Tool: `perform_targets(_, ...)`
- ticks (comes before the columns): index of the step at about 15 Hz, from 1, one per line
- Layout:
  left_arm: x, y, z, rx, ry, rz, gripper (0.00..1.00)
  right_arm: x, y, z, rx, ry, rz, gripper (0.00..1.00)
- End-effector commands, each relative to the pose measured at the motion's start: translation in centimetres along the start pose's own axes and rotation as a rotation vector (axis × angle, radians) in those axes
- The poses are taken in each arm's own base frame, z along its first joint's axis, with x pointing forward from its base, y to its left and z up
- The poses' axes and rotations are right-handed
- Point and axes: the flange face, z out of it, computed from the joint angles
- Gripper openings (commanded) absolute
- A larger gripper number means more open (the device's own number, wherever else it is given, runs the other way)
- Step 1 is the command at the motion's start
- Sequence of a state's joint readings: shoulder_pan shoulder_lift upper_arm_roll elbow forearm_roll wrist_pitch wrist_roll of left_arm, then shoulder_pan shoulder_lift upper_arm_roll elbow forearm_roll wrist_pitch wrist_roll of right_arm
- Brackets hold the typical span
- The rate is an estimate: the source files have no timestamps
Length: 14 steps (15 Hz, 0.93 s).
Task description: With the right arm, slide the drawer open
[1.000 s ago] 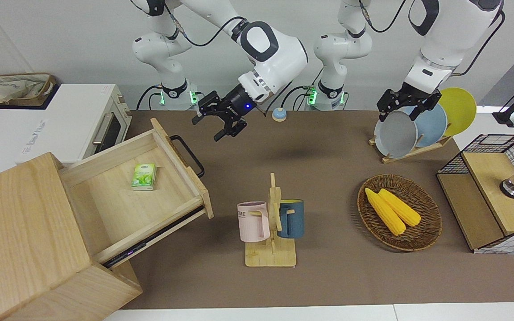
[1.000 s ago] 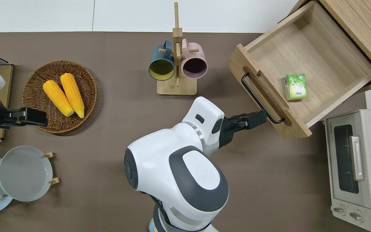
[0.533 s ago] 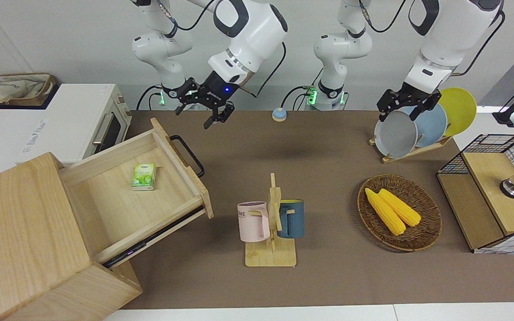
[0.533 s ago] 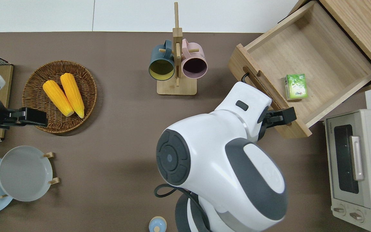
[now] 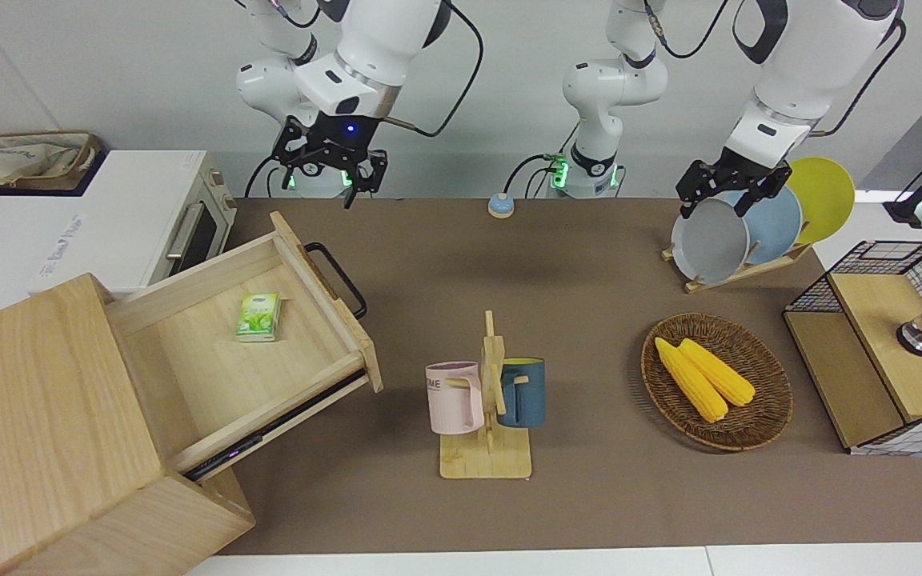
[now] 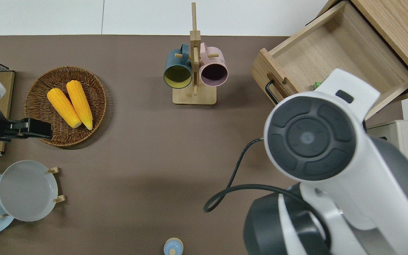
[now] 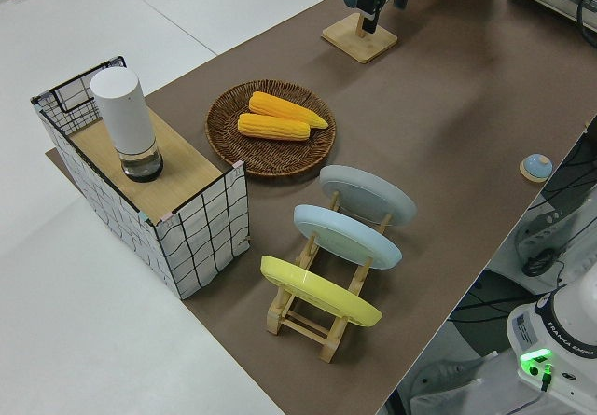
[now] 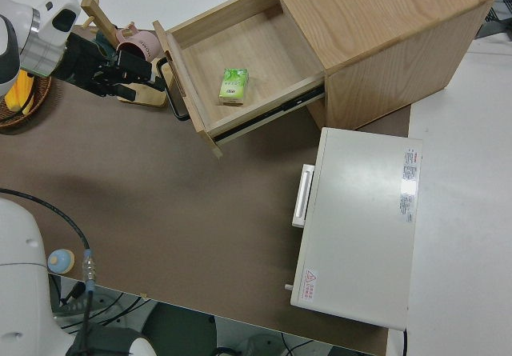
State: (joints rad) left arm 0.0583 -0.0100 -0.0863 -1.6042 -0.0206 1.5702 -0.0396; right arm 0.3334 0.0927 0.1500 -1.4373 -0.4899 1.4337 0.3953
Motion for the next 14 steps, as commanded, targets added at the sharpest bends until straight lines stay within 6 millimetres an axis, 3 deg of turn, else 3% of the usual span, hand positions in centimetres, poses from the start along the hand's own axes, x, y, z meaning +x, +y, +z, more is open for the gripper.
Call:
perform_targets(1,-0.4,-0.1,-0.2,0.012,-0.008,0.007,1.00,0.5,4.9,0.9,0.135,-0.039,0.033,0.983)
perform_targets(8,-0.4,-0.1,-0.2,0.012,-0.006,0.008,1.00,1.1,12.9,4.5,0.353,-0.118,0.046,0.985)
perform_targets(14,-0.4,-0.1,-0.2,0.012,-0.006,0.007,1.00,0.9,15.6,7.3,0.392,-0.150,0.077,0.985)
